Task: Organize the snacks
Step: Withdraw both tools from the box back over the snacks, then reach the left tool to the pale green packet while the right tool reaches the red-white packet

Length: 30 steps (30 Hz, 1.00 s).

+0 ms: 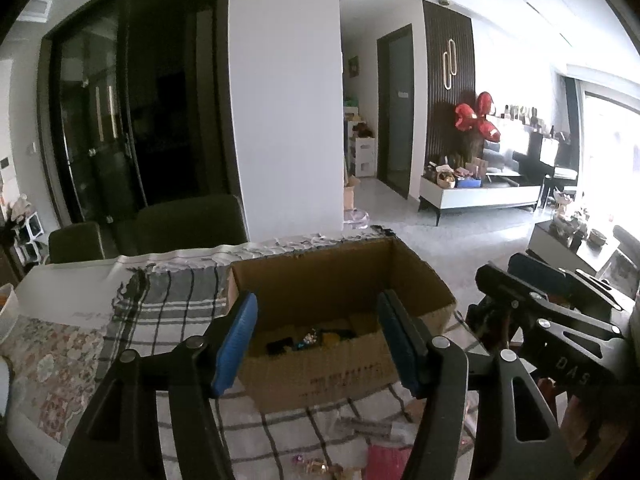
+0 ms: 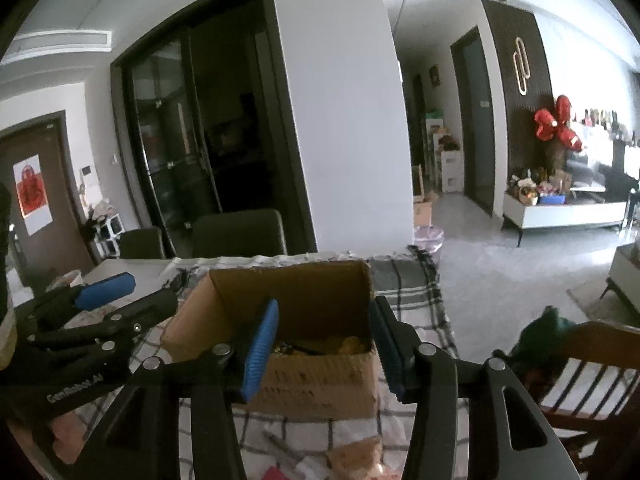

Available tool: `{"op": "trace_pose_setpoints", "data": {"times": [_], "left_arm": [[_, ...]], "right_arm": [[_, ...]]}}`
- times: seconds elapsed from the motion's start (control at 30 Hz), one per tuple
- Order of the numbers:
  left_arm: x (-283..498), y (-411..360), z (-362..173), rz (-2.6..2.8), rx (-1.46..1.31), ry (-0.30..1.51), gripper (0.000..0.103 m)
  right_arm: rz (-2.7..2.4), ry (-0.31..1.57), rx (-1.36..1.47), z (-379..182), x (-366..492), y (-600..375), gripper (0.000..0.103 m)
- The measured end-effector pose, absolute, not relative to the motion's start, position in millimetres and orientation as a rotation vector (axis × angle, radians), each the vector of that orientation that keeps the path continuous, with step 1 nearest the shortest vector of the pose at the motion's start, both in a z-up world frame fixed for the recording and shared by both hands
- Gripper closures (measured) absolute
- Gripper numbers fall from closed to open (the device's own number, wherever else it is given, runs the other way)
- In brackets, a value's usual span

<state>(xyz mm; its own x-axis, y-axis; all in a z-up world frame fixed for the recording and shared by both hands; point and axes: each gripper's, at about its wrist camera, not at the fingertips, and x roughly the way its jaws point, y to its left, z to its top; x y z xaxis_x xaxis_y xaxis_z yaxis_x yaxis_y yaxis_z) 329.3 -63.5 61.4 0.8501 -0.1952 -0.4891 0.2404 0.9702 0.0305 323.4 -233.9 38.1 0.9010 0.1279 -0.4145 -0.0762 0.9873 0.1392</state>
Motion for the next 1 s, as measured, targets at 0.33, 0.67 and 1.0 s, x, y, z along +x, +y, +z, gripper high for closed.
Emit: {"op": "trace_pose_setpoints", "data": {"times": [0.33, 0.67, 1.0], "left_arm": [[279, -58, 45, -0.252, 0.112, 0.506, 0.041], [236, -52, 17, -0.281, 0.139, 0.499, 0.041], [212, -51, -24, -0.295, 0.165, 0.571, 0.042]], "right_arm": [[0.113, 0.445, 0.112, 26, 277, -227, 0.054], [0.125, 0.502, 0.118, -3, 237, -216, 0.054], [0.141, 0.599, 0.124, -46, 217, -211, 0.054]]}}
